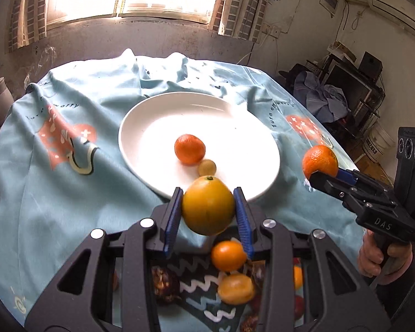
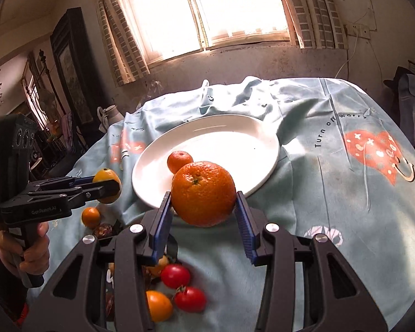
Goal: Organize fruits
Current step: 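Lower both held fruits onto the white plate and open both tools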
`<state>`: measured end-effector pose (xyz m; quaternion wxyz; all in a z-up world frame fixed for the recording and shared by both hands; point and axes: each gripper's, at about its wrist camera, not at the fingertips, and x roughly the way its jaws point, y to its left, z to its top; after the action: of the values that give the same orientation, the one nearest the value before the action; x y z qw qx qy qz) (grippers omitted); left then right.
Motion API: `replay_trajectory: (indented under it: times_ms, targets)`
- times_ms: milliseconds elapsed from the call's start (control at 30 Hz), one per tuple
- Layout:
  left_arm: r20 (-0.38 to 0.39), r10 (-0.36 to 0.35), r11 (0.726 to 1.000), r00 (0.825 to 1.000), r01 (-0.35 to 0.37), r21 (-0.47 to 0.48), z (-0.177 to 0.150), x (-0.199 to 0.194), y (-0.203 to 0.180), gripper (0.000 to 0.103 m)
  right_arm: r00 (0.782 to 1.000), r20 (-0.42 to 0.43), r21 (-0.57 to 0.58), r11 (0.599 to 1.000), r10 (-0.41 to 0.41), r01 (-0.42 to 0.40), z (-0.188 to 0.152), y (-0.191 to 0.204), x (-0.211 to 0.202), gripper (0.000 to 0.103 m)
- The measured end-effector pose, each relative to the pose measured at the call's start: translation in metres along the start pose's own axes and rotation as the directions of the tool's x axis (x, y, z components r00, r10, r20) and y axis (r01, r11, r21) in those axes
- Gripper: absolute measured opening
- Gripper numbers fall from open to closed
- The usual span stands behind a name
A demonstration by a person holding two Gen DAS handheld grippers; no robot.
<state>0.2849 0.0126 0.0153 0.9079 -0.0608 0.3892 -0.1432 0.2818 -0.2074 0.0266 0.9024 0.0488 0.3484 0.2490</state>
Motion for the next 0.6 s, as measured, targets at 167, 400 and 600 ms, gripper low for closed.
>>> replay_trajectory:
  times_ms: [167, 400, 600]
  targets:
    - [-0.044, 0.097, 0.995, 0.994, -0.097, -0.012, 0.032, 0.043, 0.011, 0.038, 0.995, -0.096, 0.043, 0.999, -0.026, 0.031, 0.018, -0.012, 0.057, 0.045]
    - [-0.112, 0.154, 0.988, 0.982, -0.157, -0.017, 0.031, 0.079, 0.022, 0.038, 0.986, -0.167, 0.021, 0.999, -0.027, 0.031, 0.017, -0.009, 0.093, 0.045]
    - [-0.074, 0.185, 0.982, 0.98, -0.187, -0.022, 0.034, 0.062, 0.023, 0.073, 0.977, -0.199, -0.037, 0.997, -0.072, 0.066, 0.016, 0.001, 0.088, 0.048]
